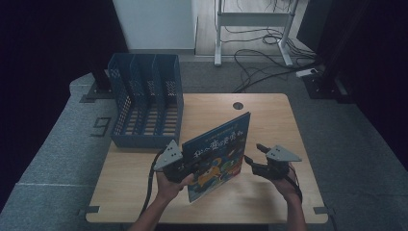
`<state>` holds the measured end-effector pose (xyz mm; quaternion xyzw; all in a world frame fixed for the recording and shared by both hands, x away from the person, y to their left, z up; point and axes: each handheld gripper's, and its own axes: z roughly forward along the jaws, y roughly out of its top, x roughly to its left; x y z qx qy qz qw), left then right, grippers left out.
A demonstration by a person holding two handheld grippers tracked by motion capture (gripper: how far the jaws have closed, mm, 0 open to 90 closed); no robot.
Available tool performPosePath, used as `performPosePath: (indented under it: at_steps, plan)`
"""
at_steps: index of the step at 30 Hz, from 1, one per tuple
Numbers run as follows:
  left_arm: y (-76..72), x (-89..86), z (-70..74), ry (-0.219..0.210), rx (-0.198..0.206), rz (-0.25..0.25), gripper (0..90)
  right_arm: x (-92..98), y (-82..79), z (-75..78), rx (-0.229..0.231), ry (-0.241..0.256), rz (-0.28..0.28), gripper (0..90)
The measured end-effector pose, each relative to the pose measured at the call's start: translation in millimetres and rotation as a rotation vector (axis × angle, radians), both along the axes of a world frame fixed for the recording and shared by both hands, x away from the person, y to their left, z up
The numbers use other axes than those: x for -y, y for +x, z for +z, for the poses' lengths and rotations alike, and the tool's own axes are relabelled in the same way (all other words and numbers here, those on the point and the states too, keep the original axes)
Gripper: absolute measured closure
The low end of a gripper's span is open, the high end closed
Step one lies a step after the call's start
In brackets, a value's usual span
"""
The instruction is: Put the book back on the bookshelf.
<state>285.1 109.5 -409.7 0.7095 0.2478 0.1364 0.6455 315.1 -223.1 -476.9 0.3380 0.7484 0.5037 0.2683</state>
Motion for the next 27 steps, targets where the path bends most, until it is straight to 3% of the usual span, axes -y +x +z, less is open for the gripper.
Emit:
performPosePath:
  at_steps: [6,11,16,23,27]
  plan:
    - [0.9,-3.0,1.3,0.000,-0.014,0.001,82.3,-0.4,-0.1,-0.2,-0.001,-0.003,0.002,31.9]
    - [1.7,-2.6,2.5,-0.003,-0.034,-0.026,80.9,-2.9,-0.2,-0.1,-0.001,-0.007,0.010,32.0]
    - [1.6,2.1,2.5,0.028,-0.034,-0.024,80.2,-6.7,0.0,-1.2,-0.001,-0.025,0.018,31.9]
    - [2.4,2.2,3.0,0.000,-0.042,-0.025,79.1,-3.6,-0.1,-0.6,-0.002,-0.014,0.011,32.1]
    - [-1.5,5.3,2.7,0.018,-0.009,-0.006,80.8,-4.3,-0.5,-0.6,0.000,-0.017,0.012,32.2]
